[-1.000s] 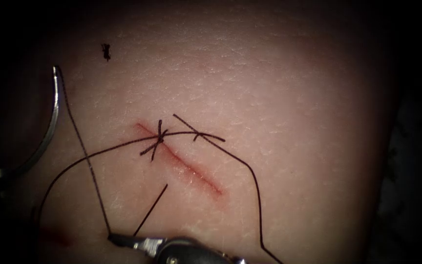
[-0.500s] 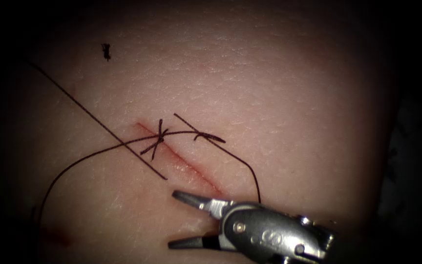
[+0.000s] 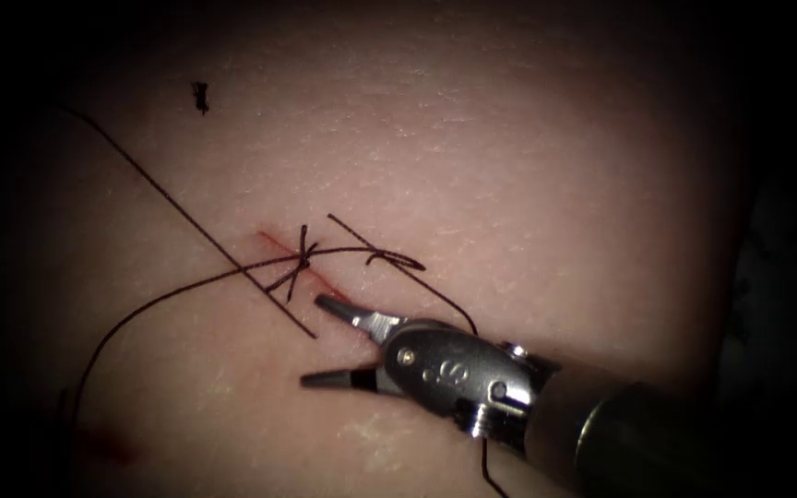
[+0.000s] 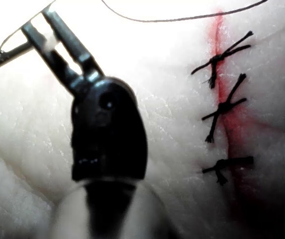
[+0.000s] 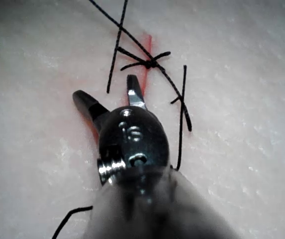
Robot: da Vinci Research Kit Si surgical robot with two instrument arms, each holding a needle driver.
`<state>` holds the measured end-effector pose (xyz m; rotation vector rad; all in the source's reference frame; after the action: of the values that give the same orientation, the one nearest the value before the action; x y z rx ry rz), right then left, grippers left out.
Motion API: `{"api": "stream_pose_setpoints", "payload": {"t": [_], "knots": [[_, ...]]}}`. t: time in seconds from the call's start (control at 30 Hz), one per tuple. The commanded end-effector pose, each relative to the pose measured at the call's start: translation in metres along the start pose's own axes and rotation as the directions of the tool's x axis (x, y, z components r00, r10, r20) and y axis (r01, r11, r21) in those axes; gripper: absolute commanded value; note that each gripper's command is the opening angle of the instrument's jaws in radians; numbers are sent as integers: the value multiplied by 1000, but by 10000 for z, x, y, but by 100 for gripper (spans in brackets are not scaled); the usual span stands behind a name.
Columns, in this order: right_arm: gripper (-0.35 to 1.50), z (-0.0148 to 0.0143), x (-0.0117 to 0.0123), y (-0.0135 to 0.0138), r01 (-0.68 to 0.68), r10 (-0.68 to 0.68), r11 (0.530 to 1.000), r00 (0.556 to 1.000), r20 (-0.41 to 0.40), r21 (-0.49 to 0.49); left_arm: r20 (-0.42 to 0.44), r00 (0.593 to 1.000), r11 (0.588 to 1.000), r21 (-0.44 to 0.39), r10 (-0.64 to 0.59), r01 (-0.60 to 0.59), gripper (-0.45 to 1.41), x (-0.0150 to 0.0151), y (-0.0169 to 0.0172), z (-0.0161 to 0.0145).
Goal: Wound Closure
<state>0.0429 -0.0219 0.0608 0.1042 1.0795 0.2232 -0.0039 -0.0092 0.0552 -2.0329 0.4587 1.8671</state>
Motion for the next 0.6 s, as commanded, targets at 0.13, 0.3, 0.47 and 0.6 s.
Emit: {"api": "stream_pose_setpoints", "payload": {"t": [0.13,0.3,0.47,0.6], "knots": [[98,21,-2,-13,-4,4,999,1000,-1,32,-13,1000,1000,-26,11,-11,-45,-11,12,4],[-35,20,-3,-16,-2,2,997,1000,4,76,-53,998,996,-75,47,-51,-45,-16,14,8],[-35,3,-6,-18,-10,8,998,1000,25,65,-69,996,994,-93,59,-65,-45,-22,14,11],[-35,-17,4,-34,-16,15,997,1000,26,71,-42,998,995,-89,38,-42,-45,-29,14,14]]}}
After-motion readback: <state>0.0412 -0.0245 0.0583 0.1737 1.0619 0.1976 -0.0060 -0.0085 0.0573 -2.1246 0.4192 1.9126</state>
